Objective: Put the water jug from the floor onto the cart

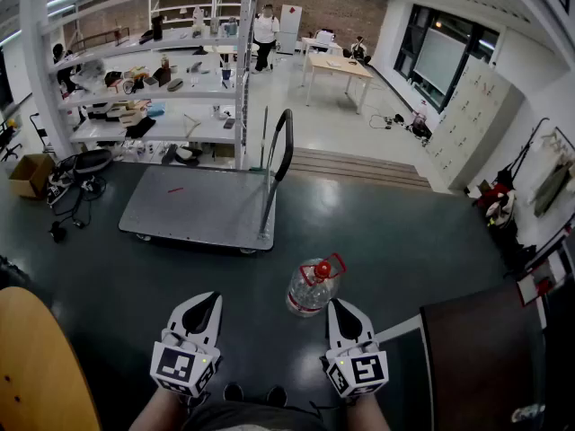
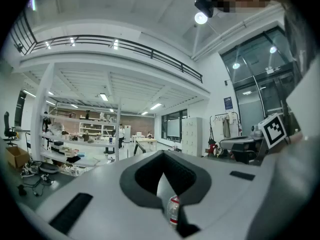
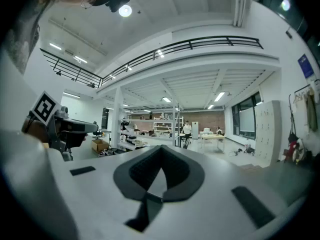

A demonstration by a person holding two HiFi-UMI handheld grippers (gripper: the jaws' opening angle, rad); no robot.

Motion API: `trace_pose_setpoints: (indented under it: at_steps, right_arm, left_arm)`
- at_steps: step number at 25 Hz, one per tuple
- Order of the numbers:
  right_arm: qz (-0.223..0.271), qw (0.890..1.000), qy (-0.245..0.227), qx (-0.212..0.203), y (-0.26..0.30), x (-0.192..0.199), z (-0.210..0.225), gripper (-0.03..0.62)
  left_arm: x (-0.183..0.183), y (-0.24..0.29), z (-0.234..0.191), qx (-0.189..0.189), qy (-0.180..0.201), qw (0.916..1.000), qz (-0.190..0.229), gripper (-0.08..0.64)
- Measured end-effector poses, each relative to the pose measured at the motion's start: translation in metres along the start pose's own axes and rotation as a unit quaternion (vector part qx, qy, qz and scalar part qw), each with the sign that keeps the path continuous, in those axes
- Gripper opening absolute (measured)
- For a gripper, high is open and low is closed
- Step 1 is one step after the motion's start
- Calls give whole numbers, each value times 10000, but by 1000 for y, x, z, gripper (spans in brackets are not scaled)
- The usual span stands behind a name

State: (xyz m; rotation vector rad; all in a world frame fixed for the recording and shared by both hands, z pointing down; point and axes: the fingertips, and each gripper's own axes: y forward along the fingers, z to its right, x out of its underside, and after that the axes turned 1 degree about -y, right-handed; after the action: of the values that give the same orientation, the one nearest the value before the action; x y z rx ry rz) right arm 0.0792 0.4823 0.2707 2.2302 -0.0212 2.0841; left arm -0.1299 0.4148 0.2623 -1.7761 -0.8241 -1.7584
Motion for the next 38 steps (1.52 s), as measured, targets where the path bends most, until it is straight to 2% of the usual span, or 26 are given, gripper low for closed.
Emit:
trace_pose_setpoints:
  at_steps: [14,20,27,32,38]
  right_arm:
    - [-157,9998,-54,109,1,7,-16,-12]
    - [-151,9993,284,214,-4,14,-20,-12]
    - [-98,9943,879,595,-10,23,-20,-12]
    - [-218,9906,1030,874,-11,43,-21,-12]
    - [-423,9911,886,897,0,55,-18,-12]
  left_arm:
    - [-4,-3,-18,11,-89,10000,-4,8]
    - [6,-12,-21,103,-168,9998,2,8]
    - [22,-17,-44,43,-129,9997,-178,8]
    - [38,-11,-51,218,-143,9993,-283,8]
    - [47,6,-55,366,-156,9984,-405,8]
